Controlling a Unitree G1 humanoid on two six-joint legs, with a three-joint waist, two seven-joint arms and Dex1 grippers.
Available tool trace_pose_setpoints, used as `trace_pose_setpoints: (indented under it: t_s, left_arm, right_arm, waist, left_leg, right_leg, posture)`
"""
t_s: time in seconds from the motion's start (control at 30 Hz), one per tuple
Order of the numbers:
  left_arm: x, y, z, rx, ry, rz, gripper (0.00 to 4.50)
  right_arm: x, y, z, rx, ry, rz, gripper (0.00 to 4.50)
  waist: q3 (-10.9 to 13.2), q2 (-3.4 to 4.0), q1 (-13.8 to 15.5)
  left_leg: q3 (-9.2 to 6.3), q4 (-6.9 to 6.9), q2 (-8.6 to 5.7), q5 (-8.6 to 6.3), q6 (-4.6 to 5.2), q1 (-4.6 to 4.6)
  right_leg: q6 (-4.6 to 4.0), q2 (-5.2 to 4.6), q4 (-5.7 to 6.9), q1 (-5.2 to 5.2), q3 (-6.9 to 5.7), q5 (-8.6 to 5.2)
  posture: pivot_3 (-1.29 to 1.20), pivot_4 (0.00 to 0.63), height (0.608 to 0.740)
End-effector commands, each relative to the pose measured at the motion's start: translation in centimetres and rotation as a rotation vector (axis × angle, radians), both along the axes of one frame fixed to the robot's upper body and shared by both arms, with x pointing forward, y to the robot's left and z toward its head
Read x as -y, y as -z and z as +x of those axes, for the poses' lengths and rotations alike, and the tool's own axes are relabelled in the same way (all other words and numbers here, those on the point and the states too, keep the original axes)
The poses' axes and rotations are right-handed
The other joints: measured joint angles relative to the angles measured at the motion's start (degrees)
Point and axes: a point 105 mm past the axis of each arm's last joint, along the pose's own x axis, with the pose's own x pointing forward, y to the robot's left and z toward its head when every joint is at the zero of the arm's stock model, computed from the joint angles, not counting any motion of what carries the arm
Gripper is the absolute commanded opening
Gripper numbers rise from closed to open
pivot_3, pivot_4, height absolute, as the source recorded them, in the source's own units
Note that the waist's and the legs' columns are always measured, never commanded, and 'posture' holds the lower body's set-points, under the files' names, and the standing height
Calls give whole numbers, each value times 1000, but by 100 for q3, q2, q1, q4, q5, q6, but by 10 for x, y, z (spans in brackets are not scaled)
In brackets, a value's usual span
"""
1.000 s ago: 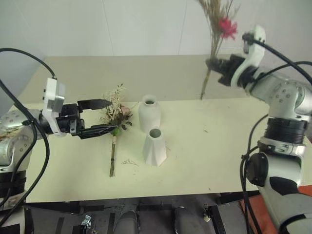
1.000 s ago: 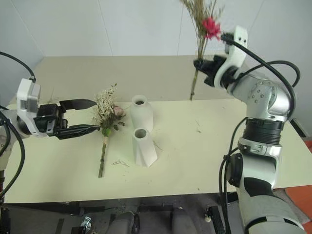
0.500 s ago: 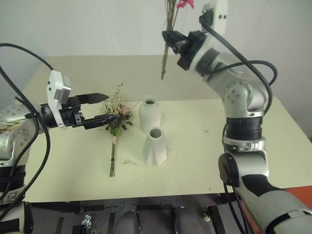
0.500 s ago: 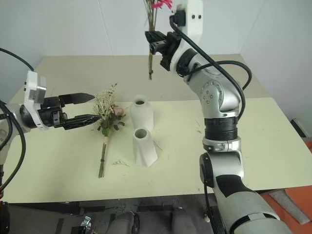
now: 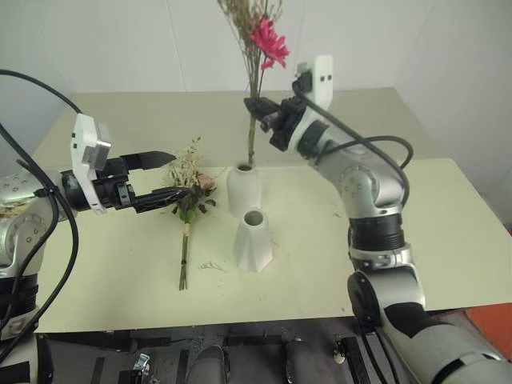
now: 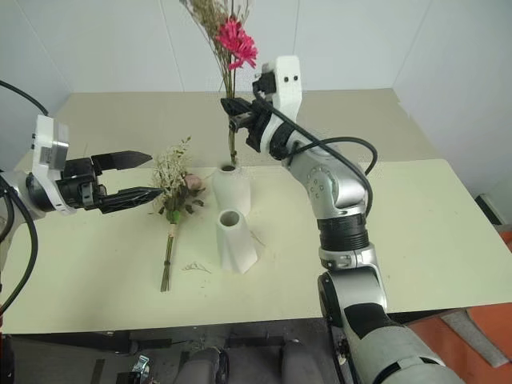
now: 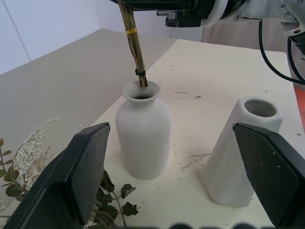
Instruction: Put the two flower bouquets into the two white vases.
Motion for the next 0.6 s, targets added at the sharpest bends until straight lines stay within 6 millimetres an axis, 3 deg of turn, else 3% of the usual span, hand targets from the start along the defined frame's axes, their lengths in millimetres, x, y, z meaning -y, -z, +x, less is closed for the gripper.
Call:
trace_pose_setpoints:
  t_s: [0.03,0.6]
  left_arm:
    - [-2,-14,-8,64,8,6,4500]
    - [-4,-13,-8,60,0,12,4500]
  right_arm:
    - [-1,-11,-7,70,4,17,33]
    - [-12,24,-14,78,-16,-51,33]
  waist:
    - [0,0,3]
    - [0,0,5]
  left_leg:
    - [0,0,0,0,0,0]
    - [-1,0,0,0,0,0]
  right_leg:
    - [0,0,0,0,0,0]
    - [0,0,0,0,0,0]
  posture:
    - [0,150,740]
    - [0,150,740]
